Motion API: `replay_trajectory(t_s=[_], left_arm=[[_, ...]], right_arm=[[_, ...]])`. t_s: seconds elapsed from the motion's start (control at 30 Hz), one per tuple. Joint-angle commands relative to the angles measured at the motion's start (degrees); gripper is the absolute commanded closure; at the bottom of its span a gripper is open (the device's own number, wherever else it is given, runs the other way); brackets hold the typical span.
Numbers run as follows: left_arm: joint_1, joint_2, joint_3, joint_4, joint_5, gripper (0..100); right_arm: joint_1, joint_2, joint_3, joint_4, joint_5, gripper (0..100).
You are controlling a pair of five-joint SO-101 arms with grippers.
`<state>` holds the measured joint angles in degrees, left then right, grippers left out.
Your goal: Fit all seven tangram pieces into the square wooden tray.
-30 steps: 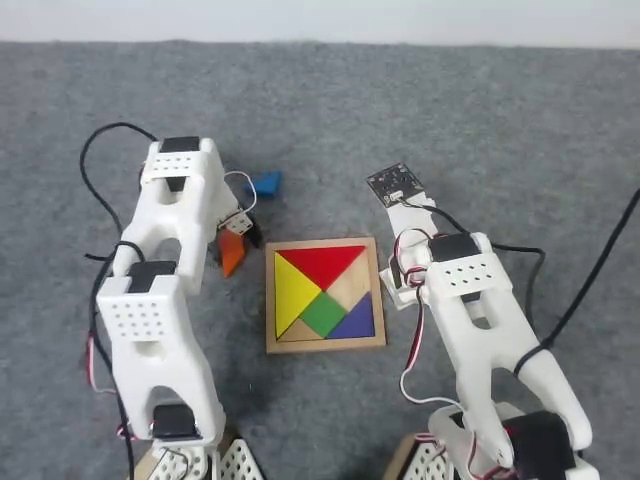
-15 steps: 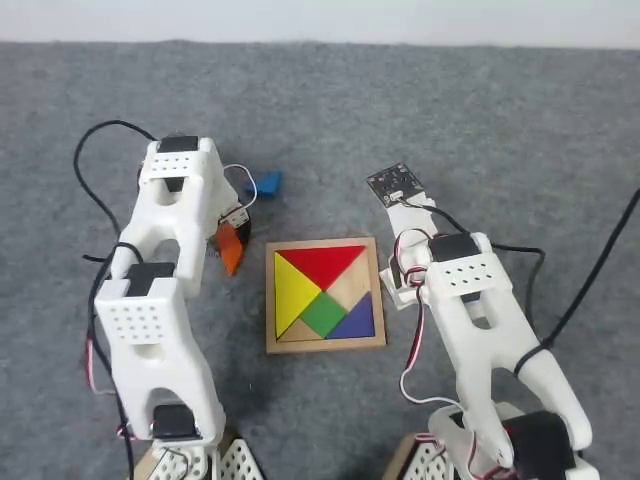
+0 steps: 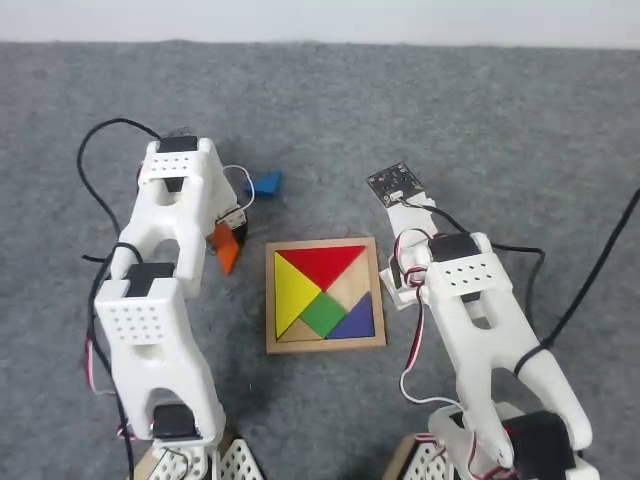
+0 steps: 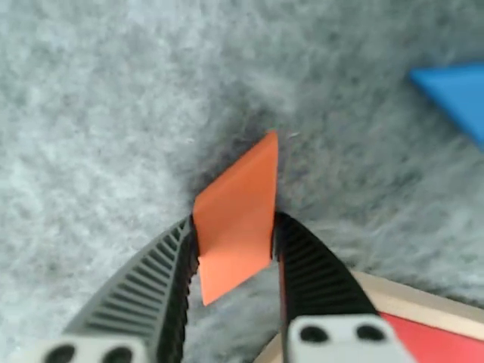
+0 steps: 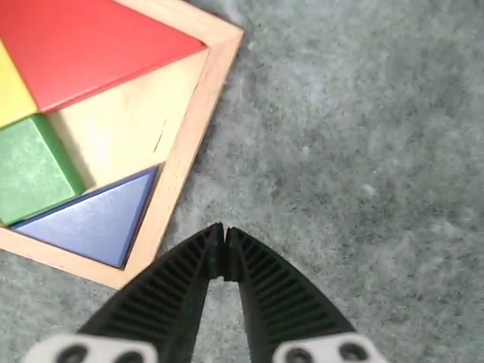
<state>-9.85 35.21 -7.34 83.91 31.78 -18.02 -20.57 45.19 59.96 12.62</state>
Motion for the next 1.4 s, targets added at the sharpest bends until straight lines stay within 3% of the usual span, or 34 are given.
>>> replay_trajectory(t_s=[0.0,0.3,0.67,0.9,1.1,1.23,1.37], left_arm=[[-2.29,-1.32,0.57,2.73,-1.14,94],[0.53,-6.95,2.07,5.01,-4.66,97],[1.67,-21.45,13.67,-1.32,-7.21,97],[16.0,-29.71,24.84,-10.37,-9.05,97],[30.24,-28.92,23.87,-14.59,-8.53,97],[36.75,-23.3,19.21,-16.09,-2.55,97],[38.07,-13.19,11.3,-14.24,4.4,97]], right_arm=[[0.92,-2.33,-1.93,-0.48,0.53,98.9],[1.01,-2.33,-1.93,-0.48,0.62,98.9],[1.1,-2.86,-1.93,-0.31,0.7,99.1],[5.67,-8.92,-1.05,-0.04,-2.73,99.1],[11.91,-18.24,2.46,-0.66,-9.23,99.0],[13.14,-18.86,3.6,-2.33,-11.34,98.9],[13.93,-17.89,3.43,-2.86,-11.43,98.9]])
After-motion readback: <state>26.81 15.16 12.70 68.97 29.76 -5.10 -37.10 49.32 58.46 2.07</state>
